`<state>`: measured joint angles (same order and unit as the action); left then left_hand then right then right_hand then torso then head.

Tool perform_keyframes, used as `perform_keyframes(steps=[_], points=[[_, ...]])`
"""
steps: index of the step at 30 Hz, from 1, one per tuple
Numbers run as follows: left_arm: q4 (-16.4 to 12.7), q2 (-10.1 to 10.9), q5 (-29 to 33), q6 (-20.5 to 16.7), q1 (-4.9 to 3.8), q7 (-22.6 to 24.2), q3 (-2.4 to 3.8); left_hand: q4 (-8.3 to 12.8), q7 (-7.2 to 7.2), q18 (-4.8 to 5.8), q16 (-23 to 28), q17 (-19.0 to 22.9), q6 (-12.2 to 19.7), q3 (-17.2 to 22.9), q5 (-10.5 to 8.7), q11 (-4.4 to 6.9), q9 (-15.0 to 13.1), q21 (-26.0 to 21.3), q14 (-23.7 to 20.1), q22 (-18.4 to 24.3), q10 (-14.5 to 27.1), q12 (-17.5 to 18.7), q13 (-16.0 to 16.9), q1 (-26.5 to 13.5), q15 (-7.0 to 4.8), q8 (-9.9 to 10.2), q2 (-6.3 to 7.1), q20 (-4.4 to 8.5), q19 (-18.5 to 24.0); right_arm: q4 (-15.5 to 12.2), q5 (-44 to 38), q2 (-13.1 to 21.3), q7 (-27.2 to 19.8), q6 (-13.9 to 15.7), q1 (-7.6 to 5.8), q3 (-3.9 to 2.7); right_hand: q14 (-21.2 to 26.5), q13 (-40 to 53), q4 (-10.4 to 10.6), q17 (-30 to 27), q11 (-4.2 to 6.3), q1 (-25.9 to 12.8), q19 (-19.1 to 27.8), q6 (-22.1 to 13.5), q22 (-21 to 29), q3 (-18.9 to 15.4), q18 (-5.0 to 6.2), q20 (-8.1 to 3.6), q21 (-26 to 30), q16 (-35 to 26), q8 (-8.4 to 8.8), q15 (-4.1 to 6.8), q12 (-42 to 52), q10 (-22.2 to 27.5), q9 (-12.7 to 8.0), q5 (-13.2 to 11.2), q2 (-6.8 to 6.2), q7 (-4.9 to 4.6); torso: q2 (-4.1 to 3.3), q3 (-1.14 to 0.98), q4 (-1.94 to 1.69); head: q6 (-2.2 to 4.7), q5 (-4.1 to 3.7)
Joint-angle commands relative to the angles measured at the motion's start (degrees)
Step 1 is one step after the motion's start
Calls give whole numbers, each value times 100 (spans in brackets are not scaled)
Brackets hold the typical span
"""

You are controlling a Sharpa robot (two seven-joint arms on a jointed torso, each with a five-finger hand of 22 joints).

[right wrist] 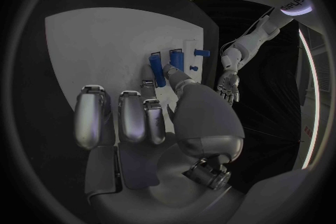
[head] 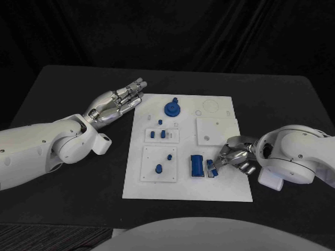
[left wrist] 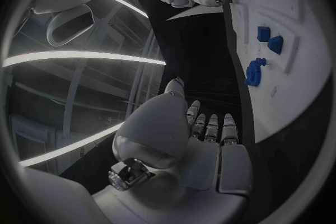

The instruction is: Assemble the parts on the task board

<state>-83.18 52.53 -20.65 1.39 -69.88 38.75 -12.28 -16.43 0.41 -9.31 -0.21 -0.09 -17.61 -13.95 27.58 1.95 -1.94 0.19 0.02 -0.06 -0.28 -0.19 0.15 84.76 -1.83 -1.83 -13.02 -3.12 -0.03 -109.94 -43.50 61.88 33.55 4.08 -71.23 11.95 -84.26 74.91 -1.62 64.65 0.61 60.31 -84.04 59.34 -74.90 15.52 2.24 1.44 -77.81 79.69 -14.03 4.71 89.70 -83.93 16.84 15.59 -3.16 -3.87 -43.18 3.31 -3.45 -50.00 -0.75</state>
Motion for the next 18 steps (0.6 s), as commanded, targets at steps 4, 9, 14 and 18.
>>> perform_keyframes(steps=[4,9,14,18], points=[[0,-8,5,101,12,335,4,-6,31,10,21,9,-16,44,46,-46,-10,-19,-2,6,-14,7,-3,90,42,-23,-11,-75,3,1,-48,-5,46,43,14,0,-181,1509,219,-17,-5,-246,-154,-42,-1112,-185,71,38,41,-22,2,-28,30,-607,21,-104,30,-6,1,1,0,0,3],[0,-8,5,115,12,319,4,-1,40,2,21,9,-47,54,70,-55,-14,-19,-2,6,-12,7,-3,113,56,-27,-14,-98,3,0,-48,-2,44,51,14,0,-180,1509,393,-25,-1,-368,-155,-49,-1113,-313,71,38,40,-24,-15,-26,30,-607,39,-196,71,-1,1,2,0,0,-1],[0,-6,5,117,12,313,4,2,54,-7,21,9,-77,63,91,-70,-18,-19,-2,6,-12,7,-3,136,69,-32,-16,-120,3,-11,-66,16,37,30,14,0,-180,1509,680,-27,13,-622,-153,-52,-1112,-607,73,31,48,-22,-50,-16,30,-607,73,-462,35,15,1,1,-1,0,11],[-2,0,5,118,12,306,4,5,59,-10,21,9,-90,69,105,-75,-19,-19,-2,6,-15,6,-3,147,73,-34,-19,-127,3,-34,-102,51,32,2,14,0,-184,1509,859,-10,28,-734,-154,-43,-1113,-844,72,20,46,-13,-87,-4,30,-607,107,-868,23,30,2,1,1,0,23]])
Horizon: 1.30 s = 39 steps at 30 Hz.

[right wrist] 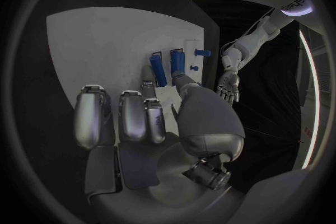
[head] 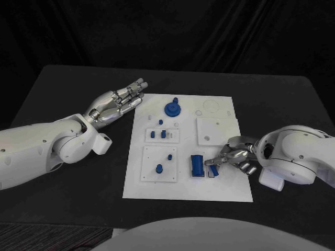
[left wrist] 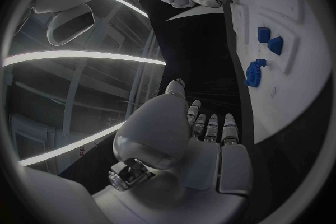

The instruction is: Assemble the parts on the task board

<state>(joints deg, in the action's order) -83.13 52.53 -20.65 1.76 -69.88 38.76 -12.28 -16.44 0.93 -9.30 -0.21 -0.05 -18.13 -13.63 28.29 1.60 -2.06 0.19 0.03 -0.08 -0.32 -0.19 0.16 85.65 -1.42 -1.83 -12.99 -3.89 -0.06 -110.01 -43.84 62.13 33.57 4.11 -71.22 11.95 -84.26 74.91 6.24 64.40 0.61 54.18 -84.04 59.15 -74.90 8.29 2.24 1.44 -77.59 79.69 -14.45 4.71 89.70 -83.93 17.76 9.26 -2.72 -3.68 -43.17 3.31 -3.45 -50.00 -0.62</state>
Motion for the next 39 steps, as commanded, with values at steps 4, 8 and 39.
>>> perform_keyframes(steps=[4,8,39], points=[[-7,4,5,81,12,295,4,11,17,-19,21,5,-64,49,66,-51,-10,-19,-3,8,-12,6,-3,84,37,-38,-25,-62,6,-55,-83,67,28,2,14,0,-195,1509,341,79,64,-248,-147,99,-1106,-369,78,-2,48,20,-167,24,30,-607,107,-548,66,60,0,1,0,0,10],[-2,3,5,84,12,285,4,16,23,-23,21,5,-80,57,84,-58,-11,-19,-3,8,-13,6,-2,101,40,-41,-27,-68,6,-72,-88,93,28,2,14,0,-203,1509,480,126,124,-226,-156,238,-1114,-529,74,-41,28,45,-366,71,30,-607,261,-554,129,130,0,0,0,0,16],[-49,49,5,26,13,279,4,-37,48,-40,21,5,-139,6,-77,-81,-15,-19,-3,8,-19,4,-1,-1,47,-47,-34,-86,6,-349,680,622,-2112,1396,-245,-2,337,1509,1032,-2367,279,-640,419,128,-506,-1499,406,-146,1715,-1406,-1243,132,30,-607,1347,616,766,285,63,8,-12,0,50]])
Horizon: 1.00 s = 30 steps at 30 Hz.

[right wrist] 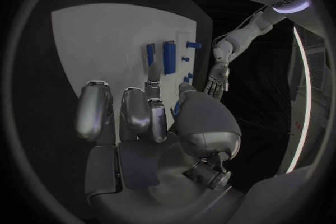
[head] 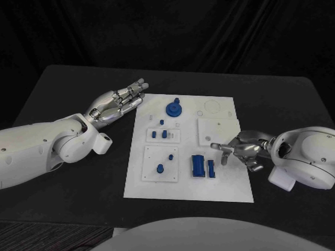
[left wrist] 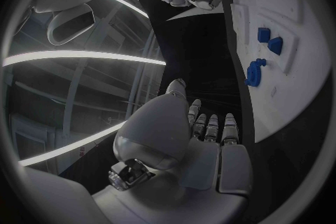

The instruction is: Assemble the parts on the task board

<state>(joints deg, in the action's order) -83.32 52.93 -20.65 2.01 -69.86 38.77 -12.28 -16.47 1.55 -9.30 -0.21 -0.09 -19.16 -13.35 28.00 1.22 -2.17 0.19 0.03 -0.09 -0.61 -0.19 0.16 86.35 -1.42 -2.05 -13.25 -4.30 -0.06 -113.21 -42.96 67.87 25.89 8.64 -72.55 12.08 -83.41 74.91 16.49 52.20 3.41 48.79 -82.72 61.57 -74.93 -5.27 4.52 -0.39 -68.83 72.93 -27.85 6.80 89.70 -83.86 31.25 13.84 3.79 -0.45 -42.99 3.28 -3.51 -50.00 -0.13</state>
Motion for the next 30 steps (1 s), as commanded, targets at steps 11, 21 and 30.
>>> perform_keyframes(steps=[11,21,30], points=[[-88,-2,5,-94,12,372,4,-35,-58,-41,21,9,32,-244,-557,-1,4,-19,-3,9,8,4,-1,-564,19,-9,-63,-19,6,535,2886,-98,-5581,1987,-352,-14,2869,-4137,15,-4529,-1342,302,2968,-1047,3257,-1056,257,1144,6419,-5832,1511,-1493,-7342,3720,-1235,156,362,-968,114,-12,-2,0,-9],[-119,-4,5,-336,23,571,4,-28,-545,-97,21,9,467,-337,-692,526,45,-19,-3,9,34,11,-8,-663,-581,38,21,373,6,1074,2912,-368,-6821,1819,32,-13,7822,-6353,42,-5064,-492,717,8165,-4318,7138,-324,-26,1572,6828,-7105,2518,-1143,-8505,7602,-2596,-299,-546,890,116,-15,23,0,47],[-134,-32,80,-395,57,-33,48,628,-155,279,21,9,1056,334,-1570,324,217,-19,-3,9,61,19,-16,-3881,142,205,556,430,6,1225,2928,-571,-6109,1874,164,-116,8341,-7491,-1168,-5220,-341,-3281,8272,-5629,7493,527,-452,471,6883,-7293,2785,-680,-8970,8386,-3125,-1384,-379,45,174,-28,30,85,37]])
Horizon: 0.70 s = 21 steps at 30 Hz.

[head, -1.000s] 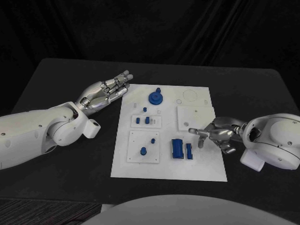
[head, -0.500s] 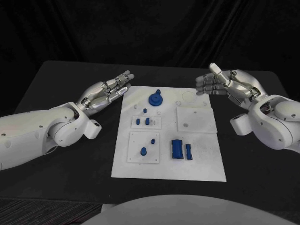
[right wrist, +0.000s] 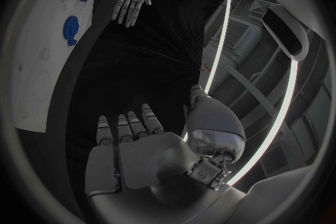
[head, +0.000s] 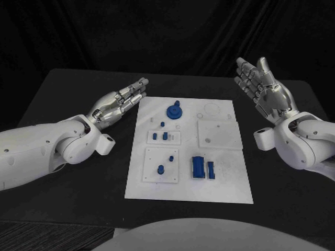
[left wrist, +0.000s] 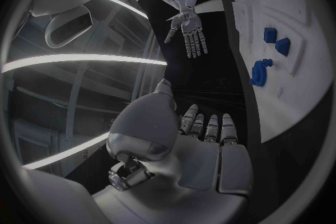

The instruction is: Assemble the parts on the task board

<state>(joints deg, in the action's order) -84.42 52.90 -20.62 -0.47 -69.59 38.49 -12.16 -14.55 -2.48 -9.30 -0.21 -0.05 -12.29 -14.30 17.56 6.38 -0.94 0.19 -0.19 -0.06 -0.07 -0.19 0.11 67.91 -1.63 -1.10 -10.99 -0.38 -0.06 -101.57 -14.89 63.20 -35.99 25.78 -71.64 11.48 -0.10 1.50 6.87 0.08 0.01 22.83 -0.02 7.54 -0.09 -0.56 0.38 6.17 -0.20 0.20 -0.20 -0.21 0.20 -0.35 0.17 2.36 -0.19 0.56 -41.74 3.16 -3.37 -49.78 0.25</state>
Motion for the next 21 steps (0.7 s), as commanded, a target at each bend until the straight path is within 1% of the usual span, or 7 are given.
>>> perform_keyframes(steps=[1,3,4,14,16,18,21], points=[[-33,-42,109,-215,45,-19,55,476,248,282,21,5,399,468,-574,-216,94,-19,19,6,7,19,-11,-2223,163,110,360,38,6,103,174,-172,100,224,114,-98,10,-150,-284,-8,-1,-943,2,-312,9,56,-38,-617,20,-20,20,21,-20,35,-17,-236,19,-56,72,-22,24,97,-2],[-54,-74,190,-386,82,-54,103,550,248,350,21,5,464,543,-664,-232,94,-19,19,6,7,19,-11,-2568,163,110,415,38,6,211,308,-343,153,388,219,-205,10,-150,-687,-8,-1,-1343,2,-754,9,56,-38,-617,20,-20,20,21,-20,35,-17,-236,19,-56,130,-39,42,183,-4],[-67,-93,237,-487,104,-75,131,584,248,377,21,5,486,577,-706,-638,94,-19,19,6,7,19,-11,-2732,163,110,441,38,6,275,387,-444,184,485,282,-269,10,-150,-687,-8,-1,-1497,2,-754,9,56,-38,-617,20,-20,20,21,-20,35,-17,-236,19,-56,165,-50,53,233,-5],[-285,-419,1054,-2222,479,-431,616,882,248,502,21,5,738,875,-1071,-638,94,-19,19,6,7,19,-11,-4137,163,110,666,38,6,1050,1350,-1673,564,1663,1038,-1037,10,-150,-687,-8,-1,-2283,2,-754,9,56,-38,-617,20,-20,20,21,-20,35,-17,-236,19,-56,738,-221,236,1074,-18],[-329,-485,1220,-2575,555,-503,715,926,248,502,21,5,772,919,-1123,-638,94,-19,19,6,7,19,-11,-4340,163,110,1099,38,6,1114,1430,-1776,596,1762,1101,-1101,10,-150,-687,-8,-1,-2283,2,-754,9,56,-38,-617,20,-20,20,21,-20,35,-17,-236,19,-56,828,-248,265,1206,-20],[-374,-552,1387,-2930,632,-576,814,965,248,930,21,5,805,958,-1171,-638,94,-19,19,6,7,19,-11,-4528,163,110,1099,38,6,1152,1477,-1835,615,1819,1138,-1138,10,-150,-687,-8,-1,-2283,2,-754,9,56,-38,-617,20,-20,20,21,-20,35,-17,-236,19,-56,903,-270,289,1316,-22],[-445,-658,1653,-3495,754,-692,972,1026,248,930,21,5,1229,1019,-1246,-638,94,-19,19,6,7,19,-11,-4822,163,110,1099,38,6,1162,1489,-1851,619,1834,1148,-1148,10,-150,-687,-8,-1,-2283,2,-754,9,56,-38,-617,20,-20,20,21,-20,35,-17,-236,19,-56,1000,-299,319,1458,-24]])
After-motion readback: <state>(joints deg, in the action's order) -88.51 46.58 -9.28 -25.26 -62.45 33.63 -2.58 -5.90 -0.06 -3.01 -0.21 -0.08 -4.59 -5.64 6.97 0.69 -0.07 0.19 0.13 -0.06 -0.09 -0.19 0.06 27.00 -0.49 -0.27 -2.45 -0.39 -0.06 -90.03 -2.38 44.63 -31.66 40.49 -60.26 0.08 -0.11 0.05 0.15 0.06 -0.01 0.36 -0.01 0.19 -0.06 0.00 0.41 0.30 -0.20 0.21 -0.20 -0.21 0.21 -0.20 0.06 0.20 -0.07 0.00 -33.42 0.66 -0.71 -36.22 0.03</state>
